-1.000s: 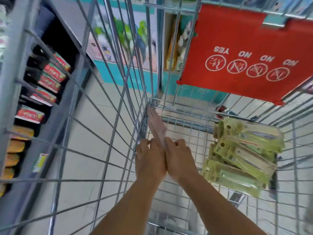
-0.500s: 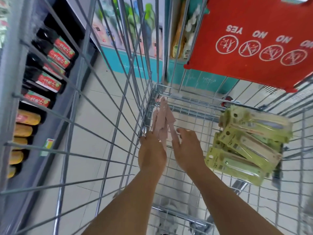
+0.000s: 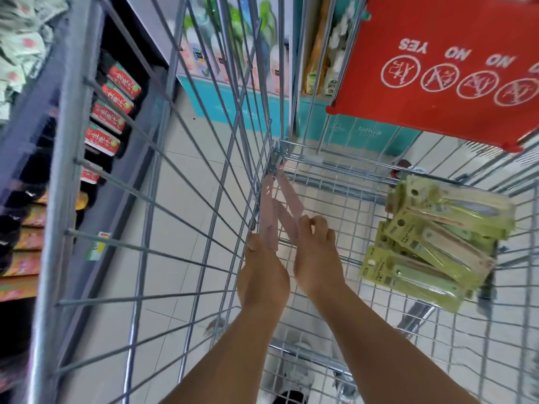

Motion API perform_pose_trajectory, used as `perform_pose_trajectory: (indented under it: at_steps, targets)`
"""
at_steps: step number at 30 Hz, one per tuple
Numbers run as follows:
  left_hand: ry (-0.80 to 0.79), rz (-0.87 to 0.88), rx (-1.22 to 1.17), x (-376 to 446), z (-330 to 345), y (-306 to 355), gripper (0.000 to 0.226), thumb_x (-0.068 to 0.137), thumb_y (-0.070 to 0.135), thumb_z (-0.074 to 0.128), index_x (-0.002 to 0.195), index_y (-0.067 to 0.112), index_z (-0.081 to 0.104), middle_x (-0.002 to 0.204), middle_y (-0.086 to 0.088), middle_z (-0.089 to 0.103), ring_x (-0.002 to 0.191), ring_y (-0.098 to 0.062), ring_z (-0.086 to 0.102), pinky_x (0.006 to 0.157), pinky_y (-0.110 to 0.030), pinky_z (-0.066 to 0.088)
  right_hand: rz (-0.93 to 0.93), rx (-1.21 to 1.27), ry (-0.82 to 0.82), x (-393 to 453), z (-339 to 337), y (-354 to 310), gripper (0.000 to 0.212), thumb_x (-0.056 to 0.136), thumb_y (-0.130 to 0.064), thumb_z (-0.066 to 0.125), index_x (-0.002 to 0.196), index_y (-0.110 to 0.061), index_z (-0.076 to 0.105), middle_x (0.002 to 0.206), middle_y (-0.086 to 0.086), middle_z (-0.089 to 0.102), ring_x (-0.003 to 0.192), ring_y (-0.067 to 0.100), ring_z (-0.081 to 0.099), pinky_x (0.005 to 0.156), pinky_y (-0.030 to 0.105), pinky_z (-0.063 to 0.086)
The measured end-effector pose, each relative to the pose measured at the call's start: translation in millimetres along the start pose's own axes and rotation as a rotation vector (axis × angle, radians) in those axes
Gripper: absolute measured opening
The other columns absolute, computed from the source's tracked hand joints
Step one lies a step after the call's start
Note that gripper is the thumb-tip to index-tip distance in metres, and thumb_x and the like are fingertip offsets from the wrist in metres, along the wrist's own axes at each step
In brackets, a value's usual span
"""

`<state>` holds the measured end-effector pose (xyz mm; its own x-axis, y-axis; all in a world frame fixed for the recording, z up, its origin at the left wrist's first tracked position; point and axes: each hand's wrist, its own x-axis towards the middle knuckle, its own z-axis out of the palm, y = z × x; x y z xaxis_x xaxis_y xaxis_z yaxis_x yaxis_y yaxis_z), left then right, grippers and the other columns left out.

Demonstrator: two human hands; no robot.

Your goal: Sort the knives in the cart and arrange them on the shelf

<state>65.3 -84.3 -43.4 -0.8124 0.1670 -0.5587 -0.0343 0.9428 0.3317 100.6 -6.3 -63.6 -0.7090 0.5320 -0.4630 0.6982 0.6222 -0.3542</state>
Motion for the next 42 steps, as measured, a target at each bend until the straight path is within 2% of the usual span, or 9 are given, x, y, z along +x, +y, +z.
perform_pose_trajectory:
  at_steps: [4,8,12,15,23,26,31,35,42]
  targets:
    - [-0.016,0.076,-0.003,-15,-8,1,0.048,0.093,0.003,0.04,0.137,0.017,0.029,0.125,-0.005,0.047,0.096,-0.026,0.056,0.079,-0.035,0.049,-0.034,-0.19,0.103,-11,4,9,0.069,0.062,0.0,0.077,0.126,0.005,0.051,0.112,0.022,0.055,0.086,0.035,0.057,0.06,0.036,0.054]
    - [-0.076,0.005,-0.001,-36,-28,15,0.057,0.094,0.004,0.041,0.144,0.017,0.018,0.132,-0.009,0.045,0.109,-0.026,0.056,0.083,-0.037,0.046,0.089,0.05,-0.011,-31,-13,15,0.063,0.091,0.0,0.039,0.149,-0.004,0.015,0.129,0.018,0.046,0.106,0.033,0.054,0.081,0.034,0.046]
    - [-0.077,0.084,-0.042,-69,-54,33,0.074,0.089,-0.002,0.04,0.15,0.025,0.006,0.138,-0.006,0.04,0.116,-0.025,0.05,0.091,-0.036,0.046,0.22,0.444,-0.059,-61,-57,13,0.06,0.09,0.007,0.035,0.146,-0.007,0.023,0.121,0.017,0.053,0.094,0.026,0.056,0.049,0.015,0.031]
    - [-0.027,0.213,-0.105,-103,-82,49,0.081,0.083,-0.007,0.032,0.148,0.035,0.007,0.139,-0.006,0.04,0.114,-0.027,0.05,0.084,-0.043,0.047,0.173,0.578,0.021,-93,-99,1,0.061,0.09,0.009,0.031,0.147,-0.012,0.024,0.131,0.017,0.049,0.092,0.024,0.053,0.047,0.007,0.035]
    - [0.177,0.406,-0.214,-181,-182,55,0.065,0.098,0.008,0.035,0.151,0.033,0.007,0.137,-0.005,0.04,0.117,-0.023,0.046,0.091,-0.034,0.041,-0.057,0.507,0.245,-167,-199,-62,0.051,0.098,-0.004,0.033,0.146,-0.019,0.031,0.121,0.003,0.055,0.098,0.023,0.056,0.079,0.03,0.043]
    - [0.293,0.451,-0.285,-203,-228,42,0.057,0.098,0.008,0.036,0.15,0.027,0.02,0.135,-0.011,0.042,0.113,-0.026,0.048,0.083,-0.028,0.041,-0.158,0.474,0.305,-191,-222,-98,0.044,0.098,-0.005,0.035,0.14,-0.015,0.039,0.115,0.004,0.057,0.102,0.024,0.055,0.074,0.024,0.034]
    - [0.483,0.481,-0.375,-230,-304,-10,0.055,0.096,0.022,0.026,0.151,0.022,0.019,0.136,-0.005,0.048,0.114,-0.019,0.046,0.09,-0.026,0.033,-0.369,0.464,0.288,-238,-241,-183,0.047,0.097,-0.004,0.035,0.143,-0.012,0.036,0.127,0.014,0.053,0.115,0.026,0.05,0.083,0.025,0.033]
    - [0.68,0.416,-0.396,-250,-364,-77,0.051,0.101,0.015,0.034,0.151,0.017,0.023,0.139,-0.008,0.045,0.128,-0.021,0.038,0.088,-0.007,0.026,-0.535,0.443,0.267,-276,-231,-264,0.051,0.095,-0.001,0.038,0.145,-0.008,0.032,0.129,0.013,0.055,0.12,0.021,0.051,0.088,0.008,0.026]
    - [0.878,0.369,-0.486,-288,-468,-226,0.052,0.101,0.027,0.031,0.152,0.024,0.018,0.11,0.0,0.047,0.086,-0.004,0.039,0.071,-0.016,0.03,-0.76,0.382,0.176,-359,-191,-425,0.052,0.099,-0.007,0.036,0.149,-0.017,0.026,0.137,0.006,0.047,0.115,0.013,0.048,0.076,0.005,0.023]
